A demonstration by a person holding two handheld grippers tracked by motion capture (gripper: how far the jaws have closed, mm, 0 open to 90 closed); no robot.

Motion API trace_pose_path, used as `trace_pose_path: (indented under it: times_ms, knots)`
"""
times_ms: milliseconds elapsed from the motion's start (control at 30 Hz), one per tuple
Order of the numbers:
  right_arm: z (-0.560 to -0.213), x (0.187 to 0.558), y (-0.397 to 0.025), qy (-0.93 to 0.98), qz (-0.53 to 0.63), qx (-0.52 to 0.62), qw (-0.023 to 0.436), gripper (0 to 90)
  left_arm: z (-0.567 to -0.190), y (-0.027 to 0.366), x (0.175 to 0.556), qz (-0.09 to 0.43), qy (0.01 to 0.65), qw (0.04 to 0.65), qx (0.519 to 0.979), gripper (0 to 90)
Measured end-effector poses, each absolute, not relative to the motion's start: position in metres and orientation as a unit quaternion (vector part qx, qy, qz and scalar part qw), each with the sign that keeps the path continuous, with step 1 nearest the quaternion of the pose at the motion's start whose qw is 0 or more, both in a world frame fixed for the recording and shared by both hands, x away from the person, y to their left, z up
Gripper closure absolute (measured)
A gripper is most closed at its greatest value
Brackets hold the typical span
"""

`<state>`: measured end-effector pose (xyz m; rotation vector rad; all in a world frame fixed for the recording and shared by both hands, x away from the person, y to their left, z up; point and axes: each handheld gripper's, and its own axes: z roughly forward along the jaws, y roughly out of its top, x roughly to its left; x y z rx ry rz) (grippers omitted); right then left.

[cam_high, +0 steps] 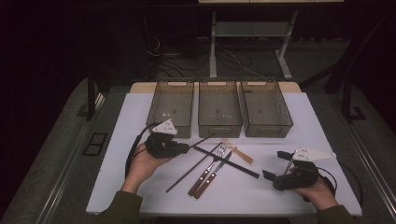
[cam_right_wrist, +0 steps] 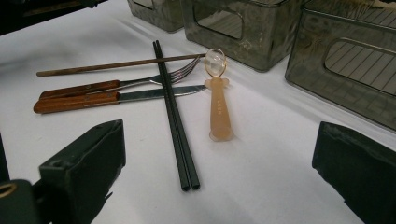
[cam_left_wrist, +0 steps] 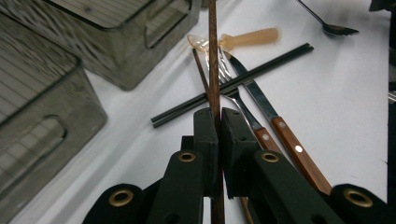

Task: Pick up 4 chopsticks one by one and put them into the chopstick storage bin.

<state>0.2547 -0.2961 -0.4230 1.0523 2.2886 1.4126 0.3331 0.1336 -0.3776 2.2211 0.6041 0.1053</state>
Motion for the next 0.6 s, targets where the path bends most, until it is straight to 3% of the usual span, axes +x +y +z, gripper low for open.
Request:
trace_pose_path:
  times_ms: [600]
  knots:
    - [-0.424,0.256,-0.297,0.785,0.485,0.365,0.126,2.8,-0.352,0.131,0.369,0.057,0.242,0.406,0.88,85.1]
